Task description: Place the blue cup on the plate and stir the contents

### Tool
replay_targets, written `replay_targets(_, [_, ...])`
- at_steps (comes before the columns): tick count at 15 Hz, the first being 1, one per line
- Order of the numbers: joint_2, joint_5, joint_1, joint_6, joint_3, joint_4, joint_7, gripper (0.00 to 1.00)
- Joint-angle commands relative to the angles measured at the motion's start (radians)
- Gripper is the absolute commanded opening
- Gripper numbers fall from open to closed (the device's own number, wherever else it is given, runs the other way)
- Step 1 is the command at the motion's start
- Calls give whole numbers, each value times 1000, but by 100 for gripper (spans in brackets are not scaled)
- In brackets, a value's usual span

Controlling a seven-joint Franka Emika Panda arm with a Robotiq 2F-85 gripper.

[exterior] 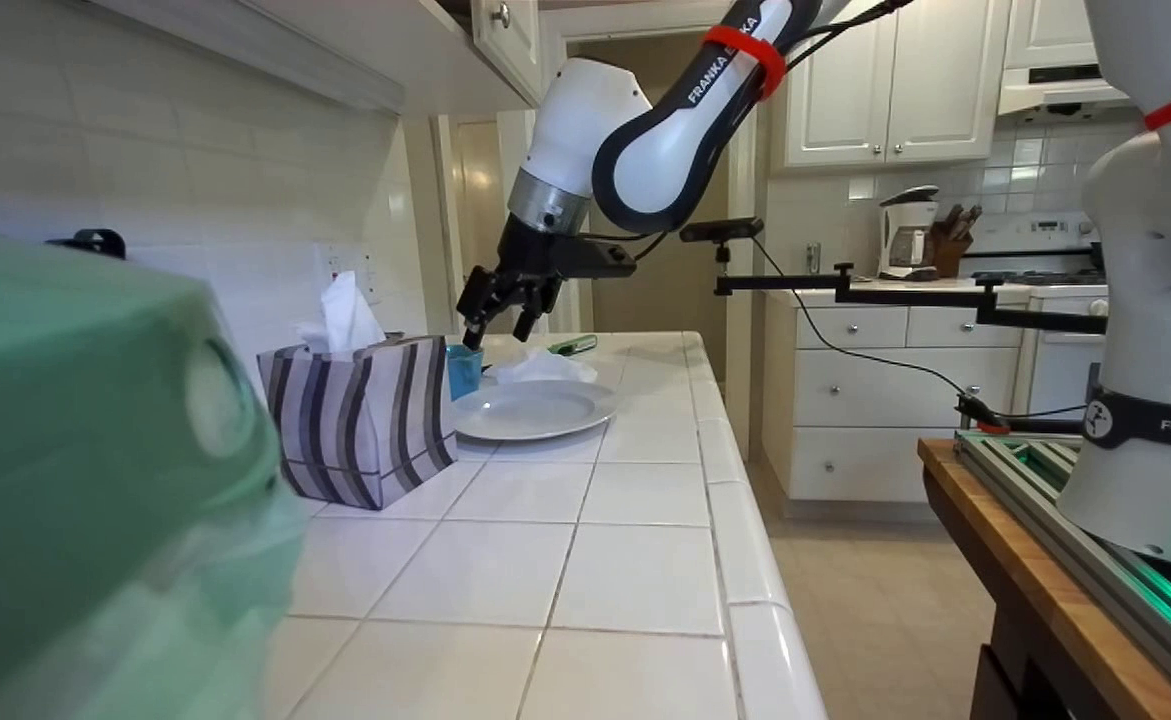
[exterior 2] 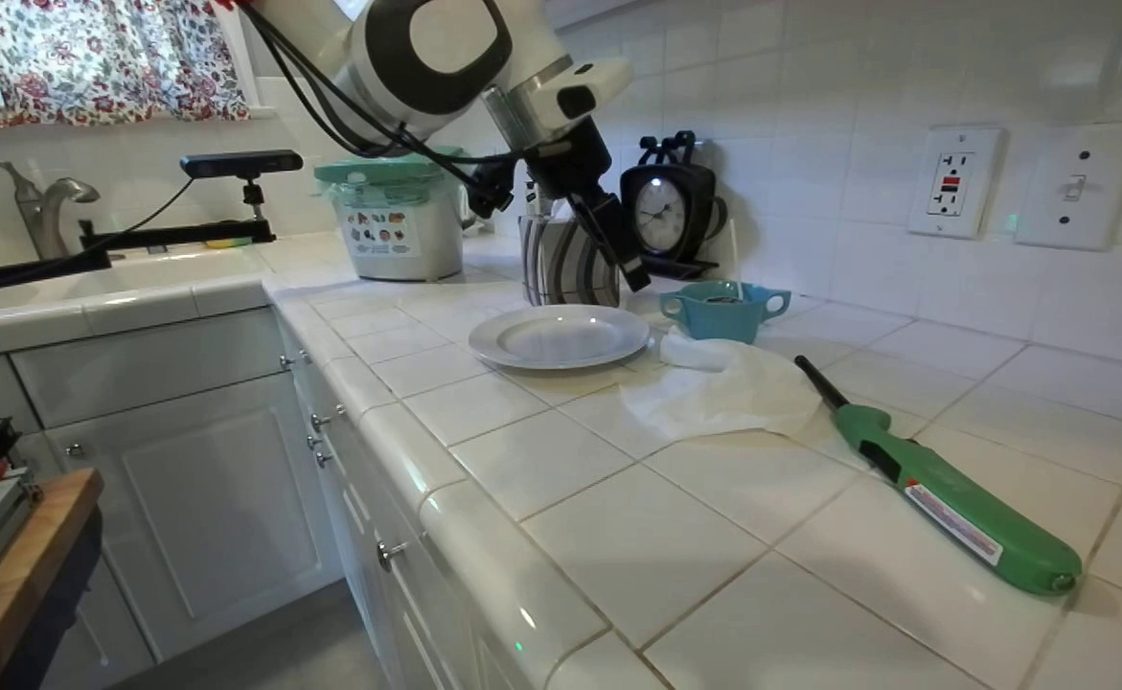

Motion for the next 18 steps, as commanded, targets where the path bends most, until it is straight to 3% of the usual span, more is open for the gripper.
replay_targets(1, [44,-27,46,11,-46,51,82,100])
replay_targets(14, [162,-55,229,24,-237,154,275,100])
replay_targets(15, [169,-52,239,24,-247,160,281,95])
replay_targets(16, [177,-52,251,25,-259,166,289,81])
replay_targets(18, [189,-49,272,31,-282,174,303,73])
